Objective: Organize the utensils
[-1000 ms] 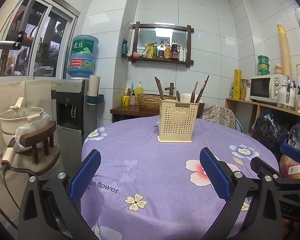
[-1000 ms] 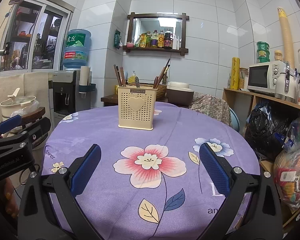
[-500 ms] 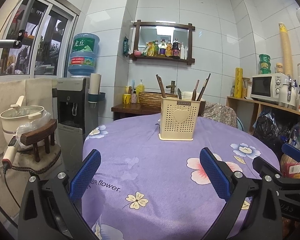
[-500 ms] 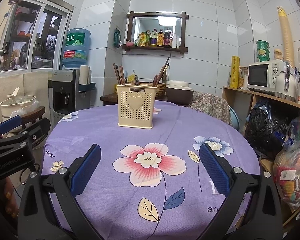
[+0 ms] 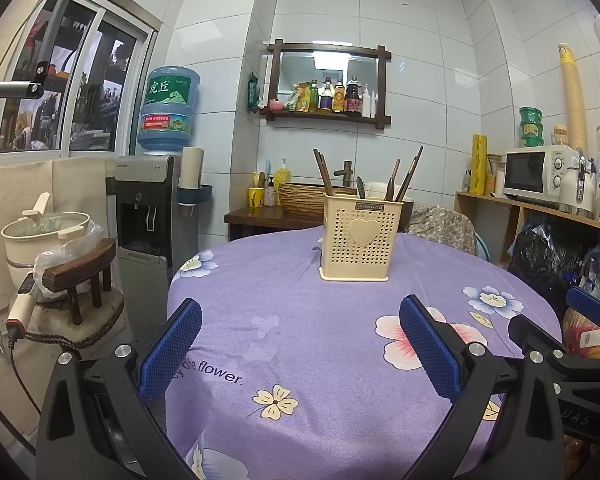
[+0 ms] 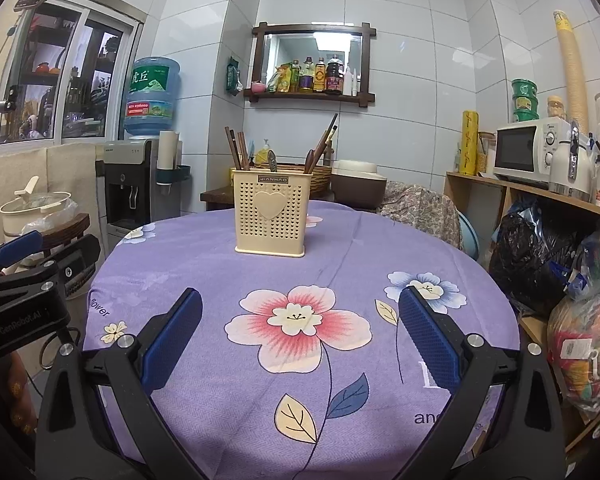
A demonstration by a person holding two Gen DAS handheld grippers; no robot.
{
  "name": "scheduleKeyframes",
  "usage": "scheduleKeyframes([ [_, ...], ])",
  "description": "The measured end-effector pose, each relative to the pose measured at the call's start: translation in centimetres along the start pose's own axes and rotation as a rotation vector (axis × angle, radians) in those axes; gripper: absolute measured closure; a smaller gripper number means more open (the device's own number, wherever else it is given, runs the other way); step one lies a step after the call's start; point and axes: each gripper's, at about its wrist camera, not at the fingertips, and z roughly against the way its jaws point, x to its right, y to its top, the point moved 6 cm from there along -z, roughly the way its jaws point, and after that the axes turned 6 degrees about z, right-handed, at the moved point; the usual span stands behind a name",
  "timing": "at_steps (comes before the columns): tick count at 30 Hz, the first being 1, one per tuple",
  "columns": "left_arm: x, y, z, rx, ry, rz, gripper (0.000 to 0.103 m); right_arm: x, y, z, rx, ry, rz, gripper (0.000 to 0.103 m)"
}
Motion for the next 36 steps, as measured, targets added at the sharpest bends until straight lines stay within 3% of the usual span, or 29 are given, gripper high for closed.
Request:
scheduleKeyframes([
  [36, -0.23, -0.18, -0.16, -0.016, 0.006, 0.005, 0.005, -0.09, 0.02, -0.08, -0.007, 0.004, -0.003, 0.006],
])
